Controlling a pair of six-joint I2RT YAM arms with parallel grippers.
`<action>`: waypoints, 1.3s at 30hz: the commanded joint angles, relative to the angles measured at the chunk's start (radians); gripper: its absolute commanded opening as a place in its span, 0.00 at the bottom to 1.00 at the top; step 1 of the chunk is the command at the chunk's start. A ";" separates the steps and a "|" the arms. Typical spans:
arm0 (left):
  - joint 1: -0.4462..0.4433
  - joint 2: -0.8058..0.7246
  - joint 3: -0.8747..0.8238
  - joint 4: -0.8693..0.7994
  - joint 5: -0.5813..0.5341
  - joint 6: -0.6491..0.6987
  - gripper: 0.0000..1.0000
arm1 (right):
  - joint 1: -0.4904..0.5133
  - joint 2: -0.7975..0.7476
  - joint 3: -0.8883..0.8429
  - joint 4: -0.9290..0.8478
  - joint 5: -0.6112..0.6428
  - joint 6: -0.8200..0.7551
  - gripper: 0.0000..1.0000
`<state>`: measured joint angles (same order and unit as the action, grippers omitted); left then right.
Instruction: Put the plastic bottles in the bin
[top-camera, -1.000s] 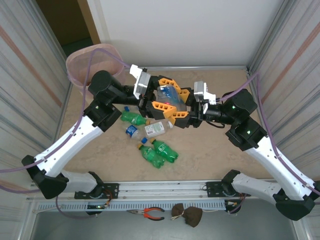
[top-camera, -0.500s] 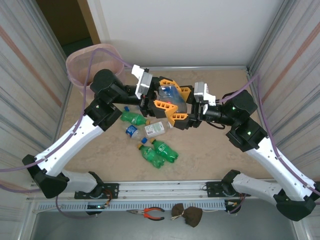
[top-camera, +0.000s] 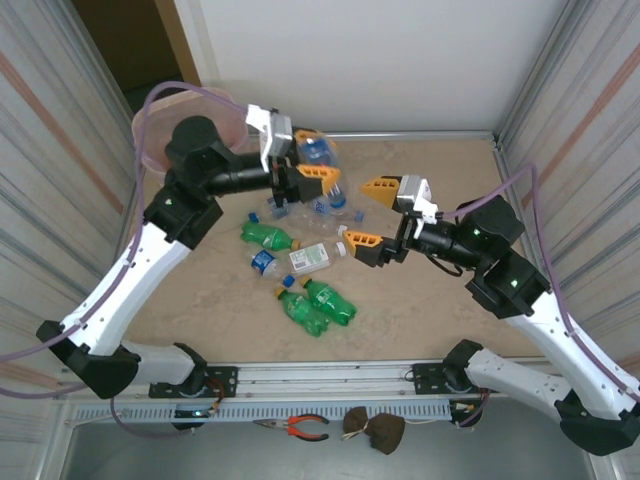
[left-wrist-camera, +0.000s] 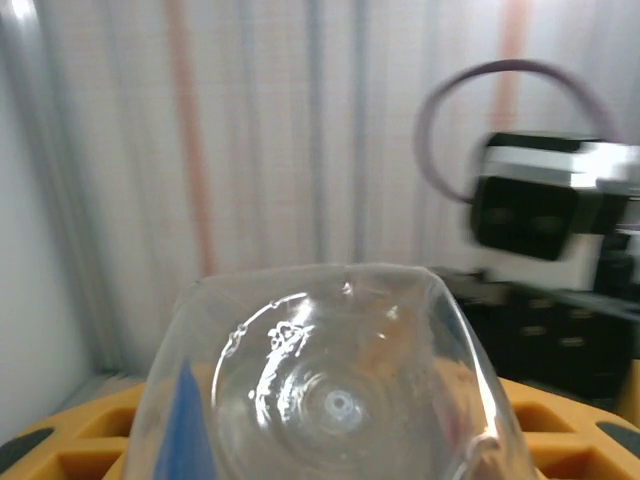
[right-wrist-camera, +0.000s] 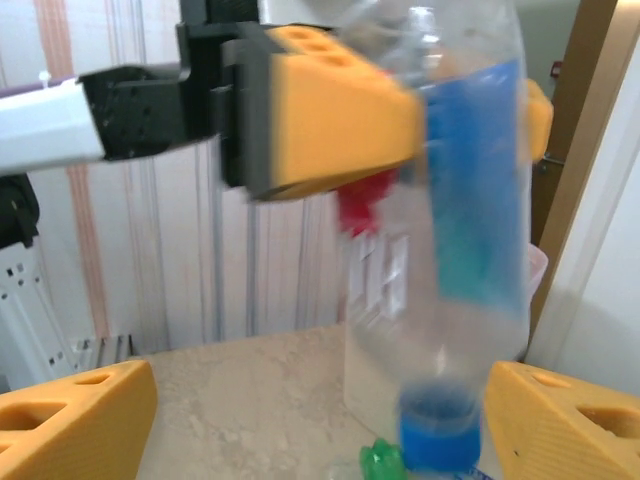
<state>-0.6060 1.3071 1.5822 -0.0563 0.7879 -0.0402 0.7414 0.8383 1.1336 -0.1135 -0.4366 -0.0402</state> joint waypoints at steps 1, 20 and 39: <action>0.083 -0.020 0.065 -0.134 -0.151 0.060 0.51 | 0.004 -0.038 -0.012 -0.041 0.071 -0.048 0.85; 0.641 0.267 0.394 -0.387 -0.208 -0.195 0.41 | -0.014 0.002 0.034 -0.063 0.053 -0.063 0.86; 0.683 0.506 0.315 -0.306 -0.207 -0.232 0.39 | -0.016 -0.018 0.021 -0.067 0.068 -0.040 0.86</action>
<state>0.0731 1.8194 1.9411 -0.4137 0.5411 -0.2600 0.7326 0.8368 1.1370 -0.1825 -0.3702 -0.0895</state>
